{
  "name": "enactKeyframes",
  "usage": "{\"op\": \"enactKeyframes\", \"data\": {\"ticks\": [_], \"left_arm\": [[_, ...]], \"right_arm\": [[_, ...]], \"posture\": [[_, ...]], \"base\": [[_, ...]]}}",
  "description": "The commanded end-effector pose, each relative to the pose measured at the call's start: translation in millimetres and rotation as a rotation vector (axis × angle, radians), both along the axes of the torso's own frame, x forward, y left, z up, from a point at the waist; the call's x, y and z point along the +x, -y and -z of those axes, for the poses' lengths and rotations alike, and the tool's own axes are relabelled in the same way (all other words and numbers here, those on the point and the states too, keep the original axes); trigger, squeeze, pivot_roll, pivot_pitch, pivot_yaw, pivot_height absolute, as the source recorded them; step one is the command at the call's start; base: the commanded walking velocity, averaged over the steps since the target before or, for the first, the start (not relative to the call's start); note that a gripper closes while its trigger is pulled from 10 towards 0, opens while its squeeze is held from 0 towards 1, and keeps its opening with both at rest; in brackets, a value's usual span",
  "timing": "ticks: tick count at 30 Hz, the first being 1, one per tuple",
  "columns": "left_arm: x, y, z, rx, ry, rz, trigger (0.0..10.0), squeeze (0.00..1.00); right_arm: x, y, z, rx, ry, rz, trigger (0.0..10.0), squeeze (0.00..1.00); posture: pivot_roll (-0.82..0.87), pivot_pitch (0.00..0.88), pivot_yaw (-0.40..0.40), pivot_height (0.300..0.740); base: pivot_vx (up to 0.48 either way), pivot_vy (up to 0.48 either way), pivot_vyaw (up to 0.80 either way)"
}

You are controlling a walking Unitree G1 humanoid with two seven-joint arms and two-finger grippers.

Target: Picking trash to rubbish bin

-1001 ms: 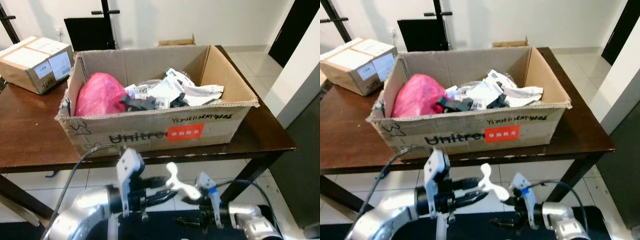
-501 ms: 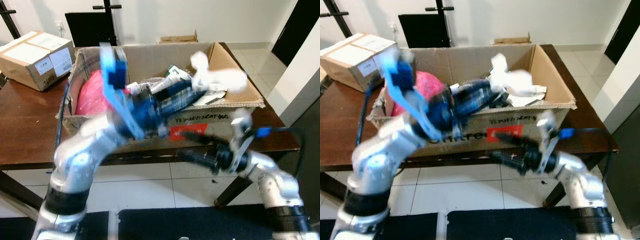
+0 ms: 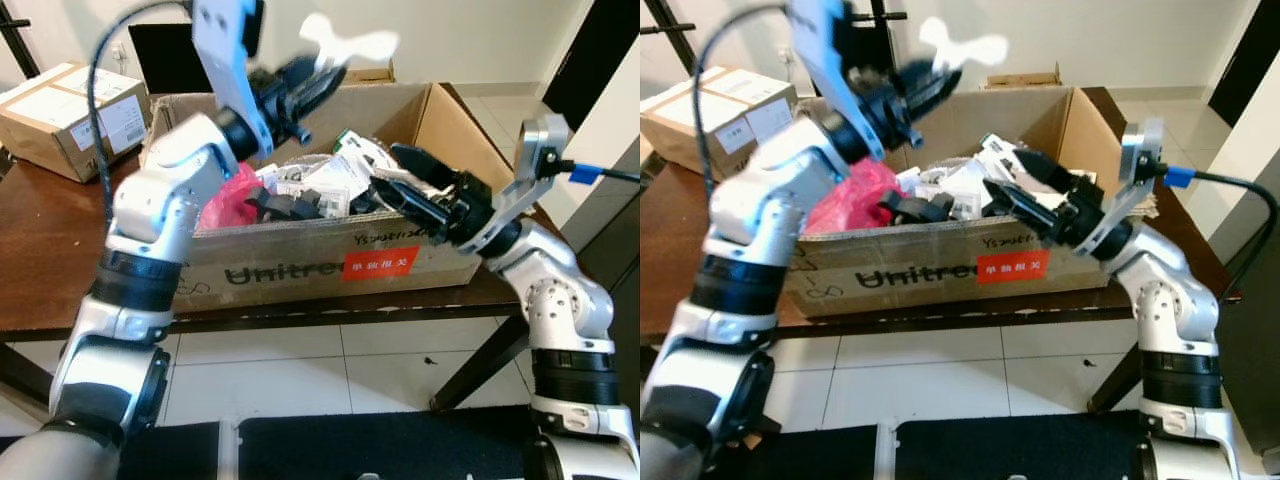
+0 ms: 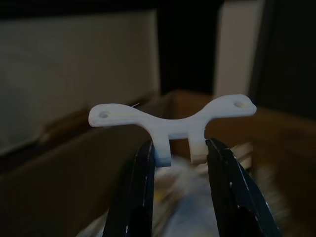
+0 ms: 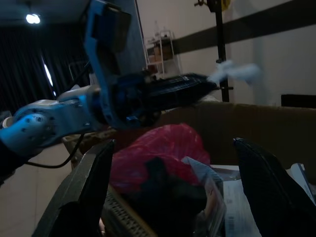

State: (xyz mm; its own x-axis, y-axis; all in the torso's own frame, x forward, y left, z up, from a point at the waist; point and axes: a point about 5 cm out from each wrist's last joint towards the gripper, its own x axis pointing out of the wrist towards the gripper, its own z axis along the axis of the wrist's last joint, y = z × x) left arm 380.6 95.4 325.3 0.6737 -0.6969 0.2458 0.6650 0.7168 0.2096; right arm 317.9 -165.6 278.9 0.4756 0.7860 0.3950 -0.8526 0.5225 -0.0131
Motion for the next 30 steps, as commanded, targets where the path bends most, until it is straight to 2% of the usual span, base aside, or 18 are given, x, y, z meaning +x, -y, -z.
{"op": "enactKeyframes", "data": {"ticks": [1,3,9,12,17,20,21,23,29,30], "left_arm": [[5.8,-4.9,-11.1,0.035,0.056,-0.038,10.0,0.0],[19.4,-8.6,-13.1,0.045,0.034,-0.099,10.0,0.0],[31.3,-9.7,-10.2,0.057,-0.023,-0.162,10.0,0.0],[34.3,-6.5,-9.5,0.026,-0.068,-0.146,10.0,0.0],[36.5,-1.9,-7.8,0.001,-0.103,-0.124,10.0,0.0],[36.5,4.7,-11.9,-0.07,-0.13,-0.076,10.0,0.0],[36.4,5.8,-13.4,-0.086,-0.134,-0.068,10.0,0.62],[36.6,6.6,-14.4,-0.096,-0.144,-0.064,10.0,1.0],[37.2,6.0,-14.5,-0.07,-0.143,-0.08,10.0,1.0],[37.6,5.1,-13.2,0.006,-0.129,-0.098,10.0,0.0]], "right_arm": [[2.9,-1.3,-9.0,-0.002,0.025,0.025,10.0,0.0],[9.9,-2.2,-21.3,-0.005,0.044,0.085,10.0,0.0],[18.8,-4.6,-32.0,-0.062,0.055,0.162,10.0,0.0],[20.1,-6.2,-33.3,-0.108,0.059,0.18,10.0,0.0],[19.5,-8.5,-33.9,-0.126,0.061,0.184,10.0,0.0],[18.7,-9.1,-34.6,-0.121,0.062,0.18,10.0,0.0],[18.4,-9.0,-35.0,-0.116,0.062,0.176,10.0,0.0],[17.9,-9.0,-35.5,-0.118,0.063,0.17,10.0,0.0],[16.4,-10.4,-35.1,-0.14,0.063,0.151,10.0,0.0],[15.8,-11.0,-30.5,-0.196,0.059,0.14,10.0,0.0]], "posture": [[-0.01,0.111,0.015,0.74],[-0.02,0.116,0.017,0.74],[-0.03,0.126,0.02,0.74],[-0.03,0.134,0.021,0.74],[-0.03,0.135,0.023,0.74],[-0.04,0.137,0.027,0.74],[-0.04,0.137,0.027,0.74],[-0.04,0.136,0.027,0.74],[-0.04,0.135,0.025,0.74],[-0.03,0.134,0.019,0.74]], "base": [[0.0,0.0,0.0],[0.0,0.0,0.0],[0.0,0.0,0.0],[0.0,0.0,0.0],[0.0,0.0,0.0],[0.0,0.0,0.0],[0.0,0.0,0.0],[0.0,0.0,0.0],[0.0,0.0,0.0],[0.0,0.0,0.0]]}}
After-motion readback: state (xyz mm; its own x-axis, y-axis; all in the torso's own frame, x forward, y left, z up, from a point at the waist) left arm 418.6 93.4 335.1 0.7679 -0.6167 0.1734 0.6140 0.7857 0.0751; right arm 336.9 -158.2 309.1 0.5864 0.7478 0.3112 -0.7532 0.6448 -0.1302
